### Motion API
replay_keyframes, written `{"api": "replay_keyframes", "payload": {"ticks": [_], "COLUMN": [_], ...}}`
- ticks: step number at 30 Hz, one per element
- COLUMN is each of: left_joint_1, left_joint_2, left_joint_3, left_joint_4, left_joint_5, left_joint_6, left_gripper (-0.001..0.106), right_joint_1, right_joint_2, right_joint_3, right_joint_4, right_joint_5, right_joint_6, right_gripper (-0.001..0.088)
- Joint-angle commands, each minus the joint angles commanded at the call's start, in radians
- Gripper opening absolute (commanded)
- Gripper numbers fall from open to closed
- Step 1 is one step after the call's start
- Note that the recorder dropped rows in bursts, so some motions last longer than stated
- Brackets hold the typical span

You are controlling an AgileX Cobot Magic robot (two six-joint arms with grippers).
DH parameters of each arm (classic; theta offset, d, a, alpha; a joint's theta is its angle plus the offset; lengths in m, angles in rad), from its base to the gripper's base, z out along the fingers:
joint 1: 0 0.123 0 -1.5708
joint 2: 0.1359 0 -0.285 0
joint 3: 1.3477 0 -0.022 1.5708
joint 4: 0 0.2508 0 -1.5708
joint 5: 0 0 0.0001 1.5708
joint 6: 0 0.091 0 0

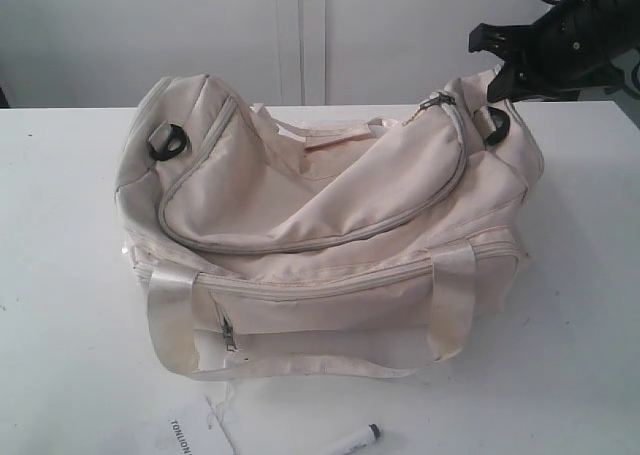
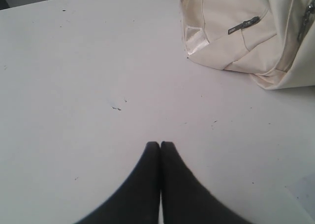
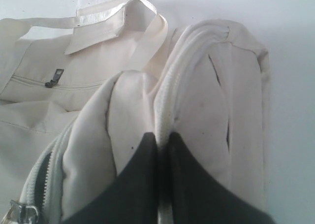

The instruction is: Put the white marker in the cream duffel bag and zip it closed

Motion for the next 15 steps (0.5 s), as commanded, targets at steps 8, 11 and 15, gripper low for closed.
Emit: {"api": "replay_keyframes", "payload": {"ticks": [8,11,15], "left_joint_1": [0.000,0.000,0.000], "left_joint_2": [0.000,0.000,0.000], "left_joint_3": [0.000,0.000,0.000], "left_joint_4": [0.000,0.000,0.000], "left_joint_5": [0.000,0.000,0.000], "left_joint_6": [0.000,0.000,0.000], "left_gripper": [0.000,0.000,0.000], "right_joint_1": [0.000,0.000,0.000], "right_joint_2": [-0.002,-0.002,-0.002], "right_joint_3": [0.000,0.000,0.000], "right_joint_4": [0.025,0.025,0.023], "right_joint_5": [0.018,0.013,0.013], "right_joint_6": [0.000,0.000,0.000], "right_gripper": [0.0000,0.0000,0.0000]}}
